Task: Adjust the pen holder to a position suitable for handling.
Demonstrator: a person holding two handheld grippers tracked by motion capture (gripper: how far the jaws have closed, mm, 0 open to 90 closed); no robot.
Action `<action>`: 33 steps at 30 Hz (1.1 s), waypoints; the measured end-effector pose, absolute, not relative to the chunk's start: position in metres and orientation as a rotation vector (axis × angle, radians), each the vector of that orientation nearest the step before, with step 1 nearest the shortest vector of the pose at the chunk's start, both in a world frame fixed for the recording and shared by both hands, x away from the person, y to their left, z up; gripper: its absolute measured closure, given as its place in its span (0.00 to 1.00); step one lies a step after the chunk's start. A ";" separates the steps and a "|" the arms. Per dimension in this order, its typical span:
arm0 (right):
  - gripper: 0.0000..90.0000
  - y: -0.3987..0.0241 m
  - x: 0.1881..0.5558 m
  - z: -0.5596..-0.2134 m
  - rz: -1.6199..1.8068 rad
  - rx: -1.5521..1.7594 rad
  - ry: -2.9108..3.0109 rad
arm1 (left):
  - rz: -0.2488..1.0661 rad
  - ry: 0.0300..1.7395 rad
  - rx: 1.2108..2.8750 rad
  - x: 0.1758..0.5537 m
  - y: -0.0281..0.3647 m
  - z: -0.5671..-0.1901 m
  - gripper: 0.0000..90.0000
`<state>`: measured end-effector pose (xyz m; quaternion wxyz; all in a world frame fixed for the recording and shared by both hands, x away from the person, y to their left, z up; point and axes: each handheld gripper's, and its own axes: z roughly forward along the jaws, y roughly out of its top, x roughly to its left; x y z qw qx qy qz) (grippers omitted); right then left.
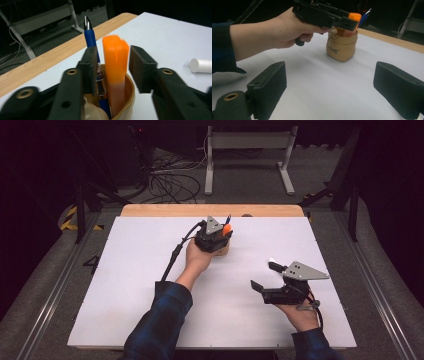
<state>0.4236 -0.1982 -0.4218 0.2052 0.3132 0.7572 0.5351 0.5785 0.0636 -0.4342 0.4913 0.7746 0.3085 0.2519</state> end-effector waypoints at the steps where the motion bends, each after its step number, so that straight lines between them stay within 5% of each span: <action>1: 0.14 -0.199 0.424 -0.422 1.491 0.876 2.106 | 0.618 0.740 1.883 0.577 0.064 -0.433 0.56; 10: 0.14 -0.208 0.426 -0.423 1.440 0.908 2.075 | 0.594 0.699 1.887 0.562 0.067 -0.424 0.28; 19: 0.14 -0.214 0.430 -0.427 1.446 0.929 2.073 | 0.564 0.661 1.892 0.537 0.083 -0.418 0.17; 33: 0.17 -0.225 0.437 -0.431 1.397 0.923 2.060 | 0.550 0.656 1.821 0.502 0.127 -0.412 0.14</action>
